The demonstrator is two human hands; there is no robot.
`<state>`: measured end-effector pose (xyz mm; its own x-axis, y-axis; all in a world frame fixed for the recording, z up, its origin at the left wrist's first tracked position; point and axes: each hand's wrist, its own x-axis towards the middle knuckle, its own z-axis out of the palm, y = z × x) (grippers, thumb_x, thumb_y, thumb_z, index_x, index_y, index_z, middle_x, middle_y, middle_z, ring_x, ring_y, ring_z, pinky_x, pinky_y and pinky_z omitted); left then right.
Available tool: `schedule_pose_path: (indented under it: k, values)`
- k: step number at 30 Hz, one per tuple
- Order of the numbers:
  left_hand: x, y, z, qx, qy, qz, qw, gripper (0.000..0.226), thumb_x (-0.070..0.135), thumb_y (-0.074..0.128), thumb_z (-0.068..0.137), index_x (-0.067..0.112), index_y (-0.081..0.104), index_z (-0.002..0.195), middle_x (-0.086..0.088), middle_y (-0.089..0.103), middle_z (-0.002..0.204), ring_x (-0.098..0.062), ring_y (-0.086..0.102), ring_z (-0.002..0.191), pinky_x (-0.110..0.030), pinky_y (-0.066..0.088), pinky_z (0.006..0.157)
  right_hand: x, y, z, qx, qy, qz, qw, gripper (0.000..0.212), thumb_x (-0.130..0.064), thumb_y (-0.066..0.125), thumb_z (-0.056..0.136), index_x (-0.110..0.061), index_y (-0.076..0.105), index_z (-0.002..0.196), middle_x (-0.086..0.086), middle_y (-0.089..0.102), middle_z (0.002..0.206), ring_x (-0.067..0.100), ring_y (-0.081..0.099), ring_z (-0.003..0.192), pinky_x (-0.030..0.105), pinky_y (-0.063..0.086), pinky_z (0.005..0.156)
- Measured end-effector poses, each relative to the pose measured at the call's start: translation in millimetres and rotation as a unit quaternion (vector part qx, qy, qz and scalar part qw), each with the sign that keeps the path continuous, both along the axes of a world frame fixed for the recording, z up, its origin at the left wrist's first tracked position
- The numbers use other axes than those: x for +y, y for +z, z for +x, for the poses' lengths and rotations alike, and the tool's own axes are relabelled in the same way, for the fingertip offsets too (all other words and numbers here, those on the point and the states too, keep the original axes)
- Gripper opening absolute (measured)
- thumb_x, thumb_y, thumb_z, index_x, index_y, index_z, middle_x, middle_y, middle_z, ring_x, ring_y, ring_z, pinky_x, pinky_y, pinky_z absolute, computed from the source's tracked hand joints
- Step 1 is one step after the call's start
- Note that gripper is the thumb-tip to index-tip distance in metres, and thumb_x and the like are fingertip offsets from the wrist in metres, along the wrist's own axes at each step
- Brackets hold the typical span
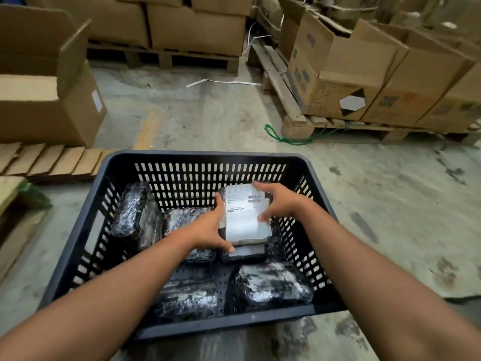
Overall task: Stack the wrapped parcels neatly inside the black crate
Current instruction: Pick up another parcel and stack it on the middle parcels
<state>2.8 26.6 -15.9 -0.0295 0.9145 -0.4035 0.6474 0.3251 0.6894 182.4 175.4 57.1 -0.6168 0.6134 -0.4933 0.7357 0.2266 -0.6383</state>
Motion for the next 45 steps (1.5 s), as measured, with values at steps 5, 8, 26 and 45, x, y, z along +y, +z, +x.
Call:
schedule_pose_path:
  k: [5,8,26,45]
  values:
    - [-1,-21,0,0.141,-0.001,-0.006,0.990,0.159,0.064,0.087,0.057,0.021,-0.035,0.150,-0.018,0.016,0.166,-0.037,0.013,0.150,-0.053,0.019,0.118,-3,-28,-7,-0.019,-0.003,-0.023,1.000,0.112,0.016,0.078,0.076,-0.035,0.026,0.161,-0.001,0.028,0.168,0.026,0.041,0.141,0.034,0.045,0.108]
    - [3,-26,-1,0.170,-0.011,-0.007,0.985,0.155,0.071,0.081,0.057,0.019,-0.028,0.153,-0.006,-0.016,0.167,-0.031,-0.012,0.153,-0.063,0.004,0.118,2,-44,-3,-0.015,-0.013,-0.019,1.000,0.109,0.016,0.076,0.078,-0.036,0.026,0.161,0.001,0.034,0.164,0.019,0.044,0.129,0.020,0.039,0.089]
    - [20,-37,-7,0.152,-0.143,0.067,0.976,0.134,0.067,0.075,0.069,0.019,-0.015,0.156,0.002,-0.029,0.161,-0.019,-0.033,0.146,-0.047,-0.007,0.121,-46,-8,65,-0.263,0.335,0.044,0.904,0.105,-0.043,0.096,0.064,-0.031,0.044,0.155,-0.003,0.047,0.159,0.022,0.042,0.146,0.042,0.032,0.120]
    - [16,-32,-13,0.157,-0.164,0.061,0.972,0.132,0.054,0.085,0.066,0.024,-0.004,0.159,0.007,-0.024,0.161,-0.019,-0.029,0.147,-0.053,0.001,0.124,-62,-12,74,-0.153,0.365,0.168,0.903,0.099,-0.020,0.083,0.085,-0.035,0.025,0.163,0.007,0.058,0.147,0.026,0.058,0.128,0.040,0.042,0.111]
